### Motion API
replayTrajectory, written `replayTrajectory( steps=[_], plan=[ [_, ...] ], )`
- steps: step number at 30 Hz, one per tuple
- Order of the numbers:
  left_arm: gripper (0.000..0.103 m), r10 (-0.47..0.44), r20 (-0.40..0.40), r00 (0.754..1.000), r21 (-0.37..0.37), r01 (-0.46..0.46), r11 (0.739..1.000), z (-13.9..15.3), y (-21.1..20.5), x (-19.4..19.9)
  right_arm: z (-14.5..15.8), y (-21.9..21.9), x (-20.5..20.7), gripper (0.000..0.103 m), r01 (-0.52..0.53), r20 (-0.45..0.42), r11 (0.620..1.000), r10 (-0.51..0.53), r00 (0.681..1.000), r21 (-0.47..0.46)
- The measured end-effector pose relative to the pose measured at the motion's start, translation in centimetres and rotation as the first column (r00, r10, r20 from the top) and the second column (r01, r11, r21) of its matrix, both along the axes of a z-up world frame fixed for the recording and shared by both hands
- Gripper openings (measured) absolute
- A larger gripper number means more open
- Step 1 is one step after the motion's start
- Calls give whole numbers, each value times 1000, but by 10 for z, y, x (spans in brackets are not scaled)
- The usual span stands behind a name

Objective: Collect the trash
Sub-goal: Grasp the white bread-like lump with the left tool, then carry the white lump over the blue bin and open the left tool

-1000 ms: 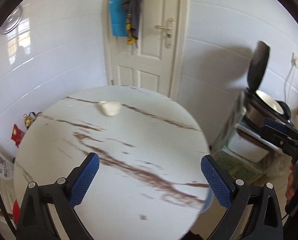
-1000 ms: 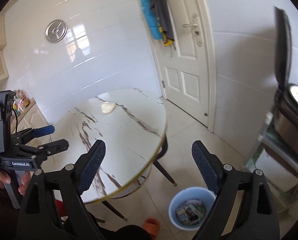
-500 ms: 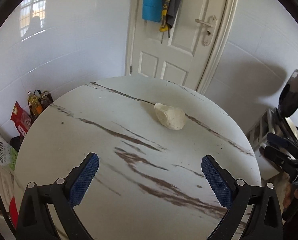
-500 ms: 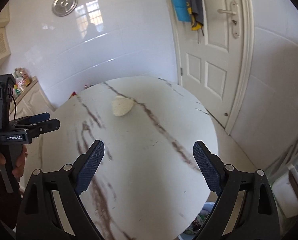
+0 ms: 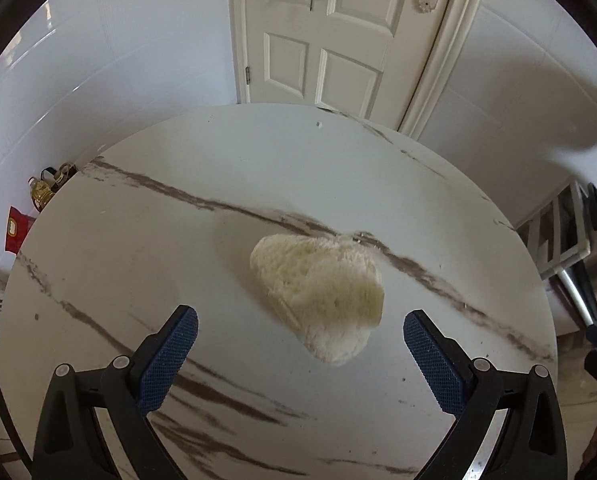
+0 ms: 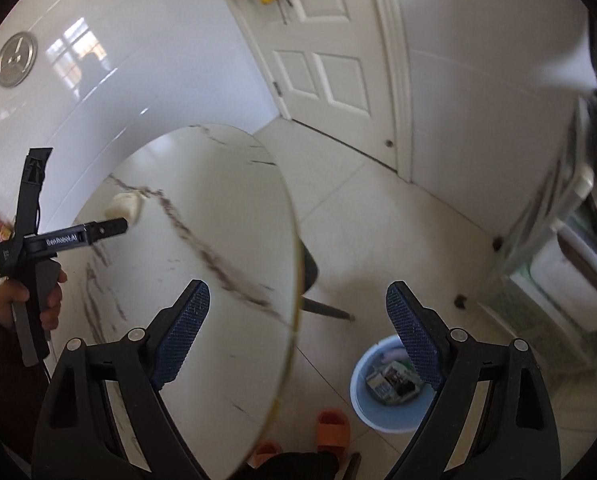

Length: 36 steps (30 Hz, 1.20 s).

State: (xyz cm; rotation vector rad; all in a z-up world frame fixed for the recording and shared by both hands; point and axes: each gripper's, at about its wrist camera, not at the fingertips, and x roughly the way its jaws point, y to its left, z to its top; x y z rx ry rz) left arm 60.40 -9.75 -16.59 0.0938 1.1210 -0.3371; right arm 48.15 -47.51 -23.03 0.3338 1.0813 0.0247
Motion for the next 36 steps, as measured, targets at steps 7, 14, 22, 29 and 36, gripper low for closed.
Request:
replayTrajectory(
  steps=[7, 14, 22, 29, 36],
  plan=[
    [80, -34, -15, 999, 26, 35, 999, -13, -13, 19, -11, -33, -11, 89, 69, -18, 998, -69, 997, 4],
    [56, -48, 46, 998, 44, 46, 998, -16, -15, 7, -17, -48, -26, 89, 90, 4, 996, -90, 996, -13],
    [55, -144, 143, 979, 10, 144, 990, 9, -29, -74, -42, -74, -70, 89, 120, 51, 993, -118, 992, -18],
    [55, -254, 211, 944, -3, 260, 965, 36, -92, -173, -97, -114, -138, 89, 200, 36, 980, -199, 979, -7],
    [55, -356, 204, 912, -52, 374, 926, 43, -184, -264, -166, -162, -202, 89, 296, -65, 954, -293, 954, 49]
  ],
)
